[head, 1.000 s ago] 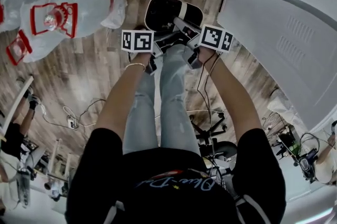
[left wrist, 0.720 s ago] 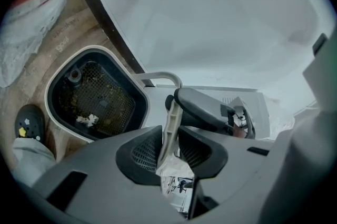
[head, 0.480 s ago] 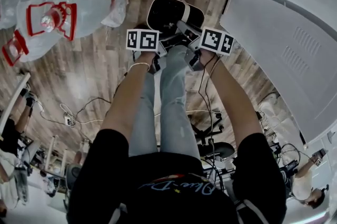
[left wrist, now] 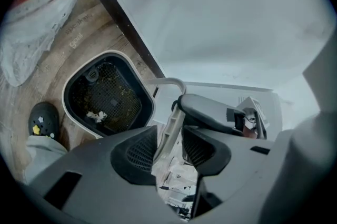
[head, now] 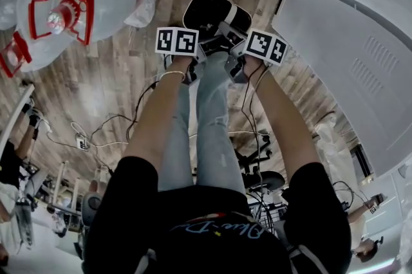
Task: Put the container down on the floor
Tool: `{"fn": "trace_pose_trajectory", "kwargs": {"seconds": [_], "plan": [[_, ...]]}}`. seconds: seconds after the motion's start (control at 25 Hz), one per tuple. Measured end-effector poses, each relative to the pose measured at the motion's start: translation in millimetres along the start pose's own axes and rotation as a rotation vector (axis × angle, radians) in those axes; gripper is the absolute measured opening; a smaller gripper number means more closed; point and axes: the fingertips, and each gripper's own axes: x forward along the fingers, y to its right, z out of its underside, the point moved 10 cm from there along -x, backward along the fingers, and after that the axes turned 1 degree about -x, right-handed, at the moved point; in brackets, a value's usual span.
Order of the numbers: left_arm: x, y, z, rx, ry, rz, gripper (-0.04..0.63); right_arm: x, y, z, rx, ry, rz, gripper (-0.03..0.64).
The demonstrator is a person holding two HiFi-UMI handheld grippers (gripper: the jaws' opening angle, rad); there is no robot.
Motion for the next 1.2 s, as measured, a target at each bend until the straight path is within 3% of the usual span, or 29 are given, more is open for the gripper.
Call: {"fn": "trace_pose_trajectory", "kwargs": {"seconds": [0.24,0.64,1.2], "plan": [[-9,-6,0,0.015,0.025,-0.032,0.137,8,-4,5,0.012,0.006,0.000,0.071],[-24,-12,-12,0.059,0.064,-0.066,0.141,22,-21,4,-0.079,-0.001,0.022,0.094],[-51,-28,-31,0.122,0.121,-0.235,0.156,14,-18,12,-0.061,0.023,0.013,0.095]]}}
